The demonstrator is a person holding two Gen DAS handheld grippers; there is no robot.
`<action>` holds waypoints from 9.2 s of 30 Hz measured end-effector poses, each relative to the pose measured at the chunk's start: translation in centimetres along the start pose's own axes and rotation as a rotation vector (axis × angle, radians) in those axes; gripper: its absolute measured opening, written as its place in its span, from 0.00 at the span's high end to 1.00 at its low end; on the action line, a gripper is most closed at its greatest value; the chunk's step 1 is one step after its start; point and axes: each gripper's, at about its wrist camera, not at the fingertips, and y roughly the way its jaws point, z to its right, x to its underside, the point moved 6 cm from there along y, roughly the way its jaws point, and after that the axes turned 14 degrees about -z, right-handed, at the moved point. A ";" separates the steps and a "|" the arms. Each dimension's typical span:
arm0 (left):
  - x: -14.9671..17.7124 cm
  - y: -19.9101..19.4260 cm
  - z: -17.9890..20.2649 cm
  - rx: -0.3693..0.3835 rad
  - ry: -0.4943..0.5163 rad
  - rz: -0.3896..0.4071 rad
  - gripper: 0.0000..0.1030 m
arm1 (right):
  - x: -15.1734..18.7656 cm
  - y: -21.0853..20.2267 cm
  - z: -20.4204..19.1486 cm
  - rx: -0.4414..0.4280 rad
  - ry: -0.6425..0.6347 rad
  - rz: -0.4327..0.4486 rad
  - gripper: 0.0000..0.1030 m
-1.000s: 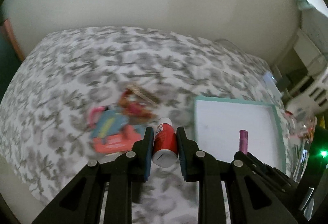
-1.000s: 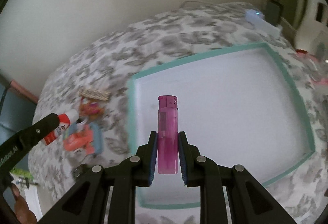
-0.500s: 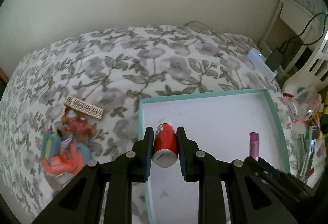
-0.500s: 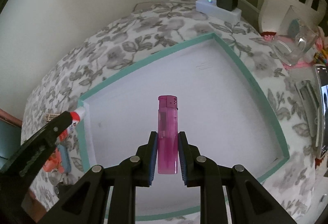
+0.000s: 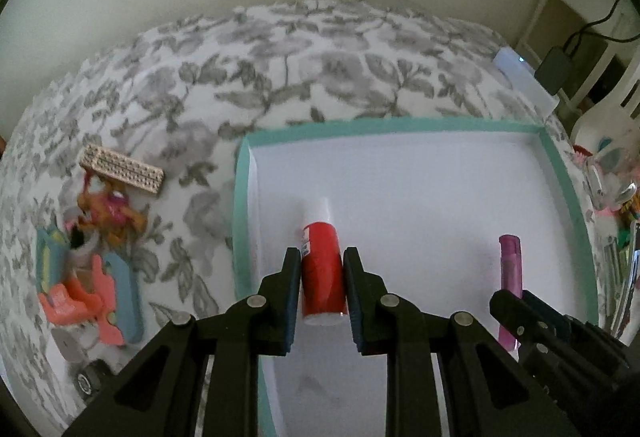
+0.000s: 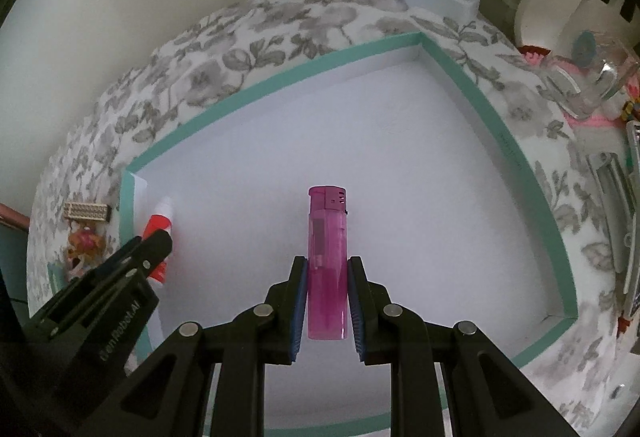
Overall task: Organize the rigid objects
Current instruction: 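Carry the glue bottle and lighter into the tray and open both grippers, then move both open grippers back toward the remaining objects, then grasp the white charger with the left gripper while the right gripper grasps the black charger, then carry both chargers over the tray and lower them inside, then open both grippers to release the chargers in the tray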
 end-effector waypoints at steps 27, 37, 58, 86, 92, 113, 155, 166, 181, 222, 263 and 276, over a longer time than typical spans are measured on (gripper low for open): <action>1.5 -5.5 -3.9 0.024 -0.045 0.062 0.35 | 1.4 -2.1 -1.8 0.088 -0.081 0.072 0.47; 2.8 -7.9 -7.8 -0.044 -0.095 0.132 0.12 | 2.2 -3.0 -3.4 0.082 -0.103 0.112 0.26; 6.4 -11.0 -21.9 -0.047 -0.387 0.205 0.00 | 3.4 -4.4 -9.1 0.052 -0.206 0.192 0.00; 10.2 -4.4 -29.0 -0.030 -0.537 -0.108 0.00 | 10.5 3.1 -22.9 -0.057 -0.525 -0.035 0.00; 10.3 -2.8 -28.4 -0.004 -0.530 -0.165 0.00 | 11.2 4.8 -23.1 -0.014 -0.550 -0.077 0.00; 10.5 1.2 -26.2 -0.032 -0.492 -0.256 0.22 | 11.8 5.9 -22.3 0.113 -0.582 -0.058 0.12; 9.6 0.1 -25.0 0.015 -0.496 -0.224 0.44 | 12.5 3.2 -22.8 0.066 -0.619 -0.013 0.70; 8.0 -6.7 -25.0 -0.016 -0.495 -0.050 0.44 | 10.4 -1.0 -20.4 -0.016 -0.532 0.057 0.70; 7.2 -7.9 -19.1 -0.052 -0.364 0.014 0.44 | 6.1 -3.4 -11.8 0.035 -0.298 0.075 0.70; 7.0 -4.0 1.6 -0.048 0.204 0.036 0.44 | 4.9 -0.7 5.6 0.142 0.137 -0.043 0.69; 5.7 -4.5 -0.1 0.002 0.108 0.046 0.21 | 3.1 -3.2 2.8 0.139 0.078 0.038 0.51; 4.6 -4.6 -7.9 -0.023 -0.168 0.032 0.06 | 3.4 -2.9 -0.6 0.145 -0.036 0.062 0.28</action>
